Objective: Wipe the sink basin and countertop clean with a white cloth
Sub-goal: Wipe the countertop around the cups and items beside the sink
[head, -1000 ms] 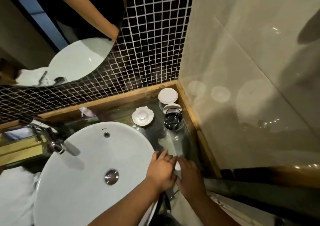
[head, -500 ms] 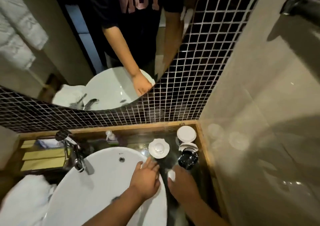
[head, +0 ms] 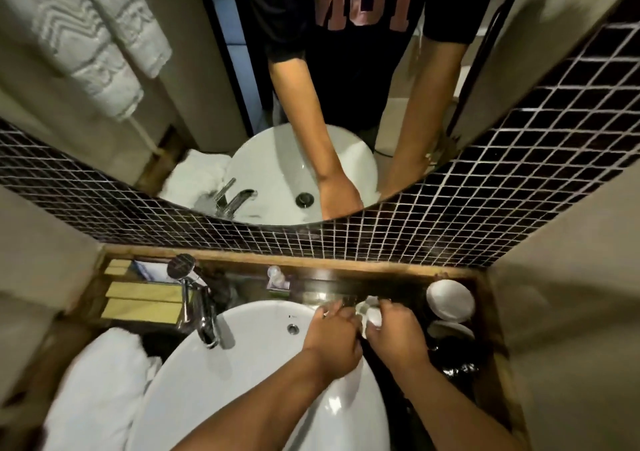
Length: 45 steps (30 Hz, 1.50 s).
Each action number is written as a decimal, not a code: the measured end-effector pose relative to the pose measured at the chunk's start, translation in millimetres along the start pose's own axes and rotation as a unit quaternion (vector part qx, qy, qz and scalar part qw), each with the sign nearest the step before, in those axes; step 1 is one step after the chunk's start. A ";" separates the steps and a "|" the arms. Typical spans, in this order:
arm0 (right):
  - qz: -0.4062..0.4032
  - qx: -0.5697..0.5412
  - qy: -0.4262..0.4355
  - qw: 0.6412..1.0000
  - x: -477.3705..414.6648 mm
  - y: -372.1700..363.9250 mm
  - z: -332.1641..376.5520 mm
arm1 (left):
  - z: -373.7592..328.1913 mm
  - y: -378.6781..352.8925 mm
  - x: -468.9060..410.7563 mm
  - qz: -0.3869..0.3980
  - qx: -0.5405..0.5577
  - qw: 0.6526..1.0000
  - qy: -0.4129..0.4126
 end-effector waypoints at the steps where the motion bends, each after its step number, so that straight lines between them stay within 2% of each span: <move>1: -0.004 -0.004 0.001 1.000 0.1 -0.9 -0.8 | -0.7 -1.9 -2.1 -0.002 0.005 1.000 -0.001; 8: 0.009 0.017 -0.009 1.000 -2.4 -7.8 -2.7 | -6.7 -14.2 -18.3 0.005 0.019 1.000 0.008; 13: 0.004 0.000 -0.023 1.000 -3.3 -7.9 -11.7 | -8.0 -13.1 -26.0 -0.016 0.082 0.996 0.012; 18: -0.002 0.008 0.032 0.999 0.0 -5.0 -4.0 | -4.9 -12.1 -27.4 -0.023 0.151 0.986 0.065; 22: -0.001 -0.033 0.010 0.999 0.7 -10.2 -14.6 | -3.2 -15.7 -29.9 -0.011 0.181 0.980 0.083; 33: -0.007 -0.078 0.013 0.997 6.4 -21.6 -21.4 | -2.0 -9.9 -23.1 -0.032 0.194 0.978 0.074; 45: 0.049 -0.004 0.014 0.999 -2.4 -26.7 -19.2 | -5.4 -11.3 -22.9 -0.050 0.175 0.981 0.065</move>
Point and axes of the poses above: each hand's wrist, its own x-axis away from the middle knuckle, its own y-axis out of the back of the hand, z = x × y, the point moved 8 cm from there along -x, towards the middle knuckle, and after that the axes turned 5 degrees about z, right-handed, at the moved point
